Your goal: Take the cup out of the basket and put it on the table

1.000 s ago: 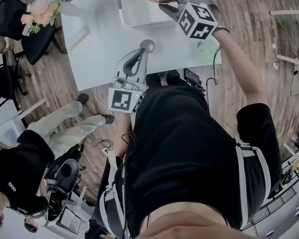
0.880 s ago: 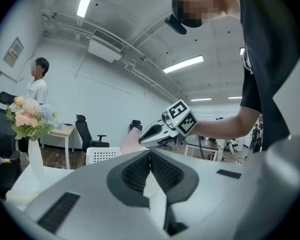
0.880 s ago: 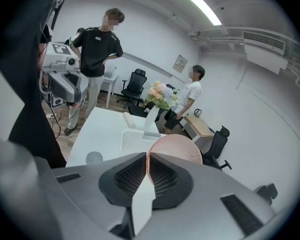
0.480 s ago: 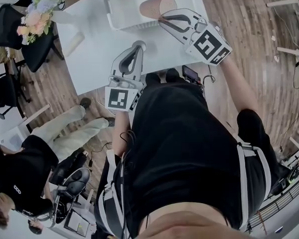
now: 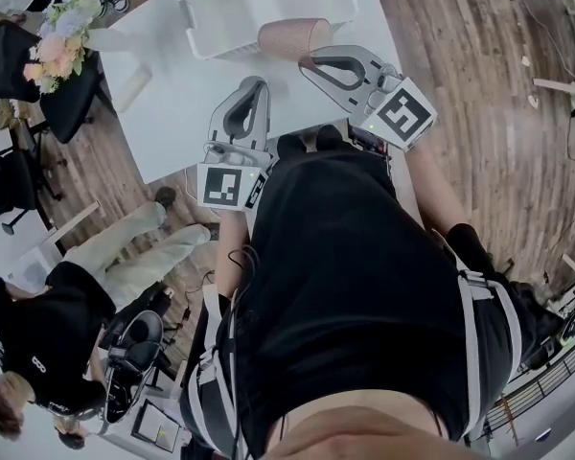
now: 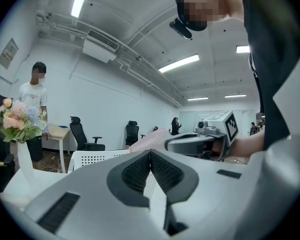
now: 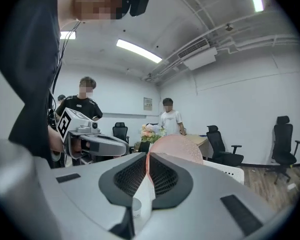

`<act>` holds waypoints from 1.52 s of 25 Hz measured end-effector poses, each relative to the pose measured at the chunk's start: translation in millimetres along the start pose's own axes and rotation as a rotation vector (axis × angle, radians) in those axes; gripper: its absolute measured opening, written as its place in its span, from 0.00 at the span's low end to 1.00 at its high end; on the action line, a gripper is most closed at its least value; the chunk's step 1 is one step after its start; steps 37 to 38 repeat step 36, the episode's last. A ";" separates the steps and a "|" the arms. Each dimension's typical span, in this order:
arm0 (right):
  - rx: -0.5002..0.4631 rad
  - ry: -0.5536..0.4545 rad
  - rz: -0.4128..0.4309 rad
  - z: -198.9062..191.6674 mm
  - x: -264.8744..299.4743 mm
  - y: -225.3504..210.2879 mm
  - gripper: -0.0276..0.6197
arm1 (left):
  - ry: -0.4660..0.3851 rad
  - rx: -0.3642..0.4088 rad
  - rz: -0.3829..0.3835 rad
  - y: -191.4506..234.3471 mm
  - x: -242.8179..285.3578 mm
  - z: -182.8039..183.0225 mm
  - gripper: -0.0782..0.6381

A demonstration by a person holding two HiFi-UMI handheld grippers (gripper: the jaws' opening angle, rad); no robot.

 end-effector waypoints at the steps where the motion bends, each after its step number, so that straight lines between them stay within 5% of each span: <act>1: 0.032 -0.010 -0.004 -2.7 -4.8 0.7 0.09 | -0.002 0.002 0.001 -2.8 2.2 -0.2 0.14; 10: 0.113 -0.053 0.004 -13.2 -22.7 -4.3 0.09 | -0.004 0.005 0.001 -15.5 20.7 0.0 0.14; 38: 0.071 -0.005 0.040 -10.5 -12.3 14.1 0.09 | -0.011 0.012 0.034 -5.3 -6.7 4.7 0.14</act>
Point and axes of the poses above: the fingertips, and each gripper's own axes: x forward along the fingers, y to its left, z out of its top, the point moved 6 cm from there along -x, backward along the fingers, and after that the axes turned 12 degrees about -z, right-handed, at the moved point
